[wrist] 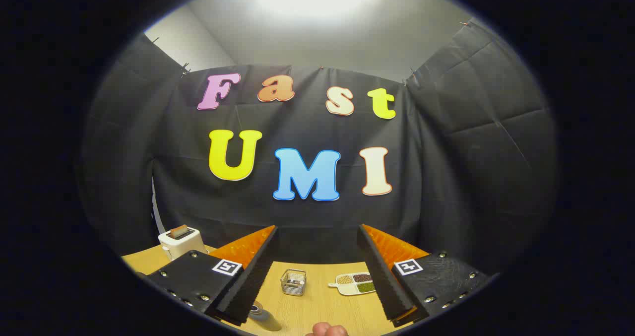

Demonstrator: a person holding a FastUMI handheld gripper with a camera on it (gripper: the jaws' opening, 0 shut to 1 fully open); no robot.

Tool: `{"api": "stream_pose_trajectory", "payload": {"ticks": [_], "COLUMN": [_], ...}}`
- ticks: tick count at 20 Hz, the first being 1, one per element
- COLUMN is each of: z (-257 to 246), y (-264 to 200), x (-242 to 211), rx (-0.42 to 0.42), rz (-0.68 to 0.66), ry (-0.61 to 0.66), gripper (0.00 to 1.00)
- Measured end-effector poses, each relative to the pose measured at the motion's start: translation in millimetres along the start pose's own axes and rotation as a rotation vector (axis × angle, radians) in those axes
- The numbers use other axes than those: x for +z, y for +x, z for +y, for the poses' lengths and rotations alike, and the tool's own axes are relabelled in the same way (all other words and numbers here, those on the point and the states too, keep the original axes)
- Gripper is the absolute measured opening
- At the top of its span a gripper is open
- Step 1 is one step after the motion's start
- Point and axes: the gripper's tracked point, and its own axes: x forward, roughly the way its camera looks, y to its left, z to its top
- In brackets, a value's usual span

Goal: Take the bottle from table, then pour the juice into the cup, finally place the bottle on the coaster

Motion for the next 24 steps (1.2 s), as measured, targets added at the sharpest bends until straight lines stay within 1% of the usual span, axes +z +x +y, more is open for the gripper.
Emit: {"api": "stream_pose_trajectory", "payload": {"ticks": [10,13,16,19,22,24], "z": [12.3,9.1,11.5,26.0,49.2,69.2], "y": [-4.7,-7.9,-9.0,-9.3,-10.5,-16.4], "x": [-3.4,-3.9,-13.2,-33.9,-61.7,-86.2], "rx": [0.022,0.012,0.002,0.025,0.081,0.136], "rz": [0.018,0.018,0.048,0.085,0.093,0.112], "ry": [0.052,0.026,0.046,0.098,0.098,0.091], "gripper": [0.96,0.96,0.96,0.96,0.97,0.97]}}
